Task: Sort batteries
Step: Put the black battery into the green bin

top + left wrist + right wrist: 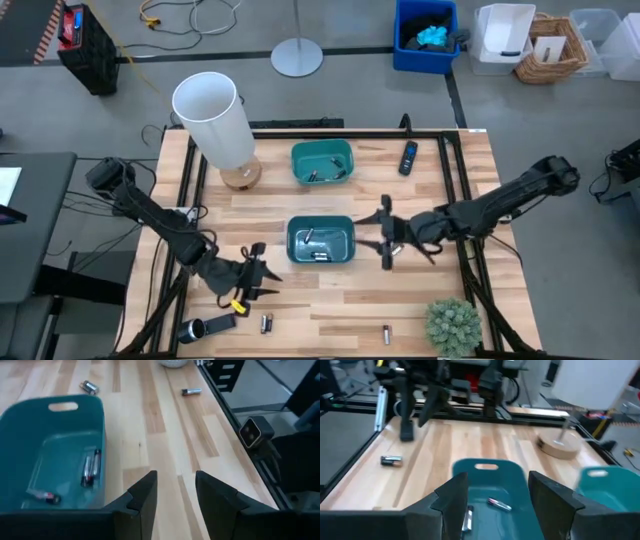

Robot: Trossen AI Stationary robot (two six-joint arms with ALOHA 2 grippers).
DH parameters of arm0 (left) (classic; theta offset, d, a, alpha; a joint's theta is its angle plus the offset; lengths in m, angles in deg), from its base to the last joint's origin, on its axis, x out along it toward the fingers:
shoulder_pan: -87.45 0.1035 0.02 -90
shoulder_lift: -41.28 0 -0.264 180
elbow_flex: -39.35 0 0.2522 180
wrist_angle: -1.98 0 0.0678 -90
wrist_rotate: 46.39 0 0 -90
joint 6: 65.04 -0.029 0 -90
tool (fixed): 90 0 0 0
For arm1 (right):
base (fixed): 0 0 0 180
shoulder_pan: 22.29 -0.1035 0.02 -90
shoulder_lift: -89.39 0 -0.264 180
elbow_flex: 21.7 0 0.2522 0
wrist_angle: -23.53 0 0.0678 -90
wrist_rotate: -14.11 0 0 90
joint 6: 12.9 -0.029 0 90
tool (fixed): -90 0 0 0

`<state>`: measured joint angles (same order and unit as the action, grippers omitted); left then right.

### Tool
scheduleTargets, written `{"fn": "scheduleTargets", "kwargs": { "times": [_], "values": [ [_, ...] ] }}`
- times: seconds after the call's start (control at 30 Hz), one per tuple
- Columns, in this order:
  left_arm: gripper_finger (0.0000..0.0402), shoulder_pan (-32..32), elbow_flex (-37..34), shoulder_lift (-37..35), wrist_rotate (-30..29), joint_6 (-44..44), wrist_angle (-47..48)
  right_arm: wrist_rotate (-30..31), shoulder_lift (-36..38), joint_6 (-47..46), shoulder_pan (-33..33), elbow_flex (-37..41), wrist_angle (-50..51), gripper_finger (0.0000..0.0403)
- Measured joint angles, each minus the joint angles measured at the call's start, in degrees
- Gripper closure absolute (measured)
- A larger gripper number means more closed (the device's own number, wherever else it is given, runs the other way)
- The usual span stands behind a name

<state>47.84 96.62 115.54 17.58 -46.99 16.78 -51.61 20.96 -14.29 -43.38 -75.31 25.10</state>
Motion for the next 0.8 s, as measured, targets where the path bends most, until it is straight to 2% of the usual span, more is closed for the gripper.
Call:
{"fn": "scheduleTargets", "kwargs": {
  "times": [0.13, 0.33, 0.53, 0.8],
  "values": [
    [0.0285, -3.79, 1.49, 0.00, -3.34, 4.56, 3.75, 0.00, -7.73, 0.53, -2.41, -4.43, -1.86, 0.0180],
    [0.0293, -9.46, 3.47, 0.00, -8.85, 12.70, 12.10, -0.05, -21.65, 2.63, -6.08, -16.61, -1.52, 0.0180],
    [0.0294, -13.20, 3.54, 0.00, -9.29, 19.68, 16.14, -0.13, -33.42, 5.16, -8.77, -29.56, 1.80, 0.0180],
    [0.0295, -15.20, 3.54, 0.00, -8.93, 21.04, 16.24, -0.13, -45.52, 5.78, -9.44, -44.55, 7.51, 0.0180]
  ]
}}
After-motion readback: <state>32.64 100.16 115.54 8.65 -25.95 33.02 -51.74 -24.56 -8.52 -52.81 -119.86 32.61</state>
